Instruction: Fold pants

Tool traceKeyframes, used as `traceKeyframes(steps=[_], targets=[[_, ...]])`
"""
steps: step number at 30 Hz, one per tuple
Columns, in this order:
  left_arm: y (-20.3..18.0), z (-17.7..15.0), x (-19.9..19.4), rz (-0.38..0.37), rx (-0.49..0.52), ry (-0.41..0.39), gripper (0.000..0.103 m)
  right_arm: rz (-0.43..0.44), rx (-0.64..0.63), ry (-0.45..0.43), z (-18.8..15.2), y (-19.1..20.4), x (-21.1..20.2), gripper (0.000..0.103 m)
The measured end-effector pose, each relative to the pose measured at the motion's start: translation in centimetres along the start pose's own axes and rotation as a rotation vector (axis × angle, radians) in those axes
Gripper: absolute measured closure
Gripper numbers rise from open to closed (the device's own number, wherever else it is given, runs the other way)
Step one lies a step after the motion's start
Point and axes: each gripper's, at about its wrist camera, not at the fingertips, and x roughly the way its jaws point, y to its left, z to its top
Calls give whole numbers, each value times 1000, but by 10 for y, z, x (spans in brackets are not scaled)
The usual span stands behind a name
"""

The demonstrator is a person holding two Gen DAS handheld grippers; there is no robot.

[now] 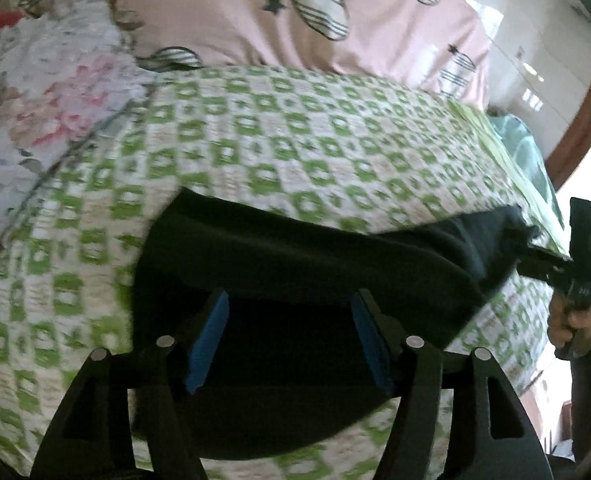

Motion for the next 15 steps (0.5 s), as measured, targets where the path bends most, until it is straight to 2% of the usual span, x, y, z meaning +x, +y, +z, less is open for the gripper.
traceKeyframes(steps=[8,11,15], targets=[[60,30,16,34,-60,45,30,100,-79,75,26,43,55,36],[82,47,31,-10,-81,78,28,114,-100,109,34,52,74,36],[101,70,67,-56,-86,163,27,133,-99,160,43,55,95,36]])
